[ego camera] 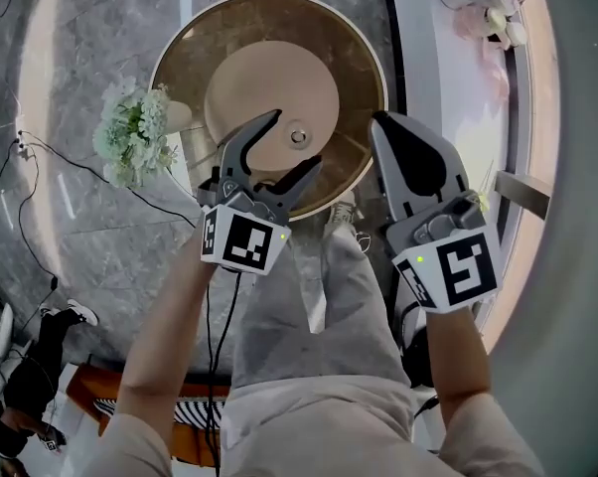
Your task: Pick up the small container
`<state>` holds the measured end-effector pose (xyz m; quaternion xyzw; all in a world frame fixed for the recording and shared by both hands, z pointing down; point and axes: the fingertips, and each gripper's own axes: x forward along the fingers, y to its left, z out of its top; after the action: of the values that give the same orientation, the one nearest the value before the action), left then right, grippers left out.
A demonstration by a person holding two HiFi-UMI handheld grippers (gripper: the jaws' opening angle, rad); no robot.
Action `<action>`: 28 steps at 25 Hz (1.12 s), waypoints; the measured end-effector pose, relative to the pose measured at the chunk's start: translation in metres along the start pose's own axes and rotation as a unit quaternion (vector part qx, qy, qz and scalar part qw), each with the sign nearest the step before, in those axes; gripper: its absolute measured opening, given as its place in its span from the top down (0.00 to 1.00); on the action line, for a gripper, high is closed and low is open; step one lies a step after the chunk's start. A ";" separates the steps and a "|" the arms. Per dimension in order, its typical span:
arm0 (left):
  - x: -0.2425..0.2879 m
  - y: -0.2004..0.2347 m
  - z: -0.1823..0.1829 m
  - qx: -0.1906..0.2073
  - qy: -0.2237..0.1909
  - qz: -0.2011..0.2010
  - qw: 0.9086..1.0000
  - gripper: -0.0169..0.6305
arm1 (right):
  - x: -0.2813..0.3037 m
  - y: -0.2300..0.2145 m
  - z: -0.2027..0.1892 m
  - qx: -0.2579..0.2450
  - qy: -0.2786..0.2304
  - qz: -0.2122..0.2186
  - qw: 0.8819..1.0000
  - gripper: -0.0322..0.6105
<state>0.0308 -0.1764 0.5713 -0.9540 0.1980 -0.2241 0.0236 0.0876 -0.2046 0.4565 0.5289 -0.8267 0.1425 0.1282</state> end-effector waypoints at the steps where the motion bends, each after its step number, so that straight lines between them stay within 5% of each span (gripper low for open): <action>1: 0.004 -0.002 -0.010 -0.002 0.002 -0.003 1.000 0.45 | 0.004 -0.002 -0.007 0.002 0.001 0.000 1.000 0.94; 17: 0.069 -0.047 -0.165 -0.030 0.069 -0.030 0.997 0.45 | 0.055 -0.003 -0.116 0.014 0.018 0.015 1.000 0.94; 28: 0.099 -0.057 -0.205 -0.062 0.065 -0.037 0.995 0.44 | 0.062 -0.008 -0.170 0.019 0.042 0.017 0.999 0.94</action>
<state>0.0433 -0.1537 0.8049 -0.9436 0.1774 -0.2736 -0.0569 0.0801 -0.1963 0.6373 0.5109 -0.8264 0.1827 0.1506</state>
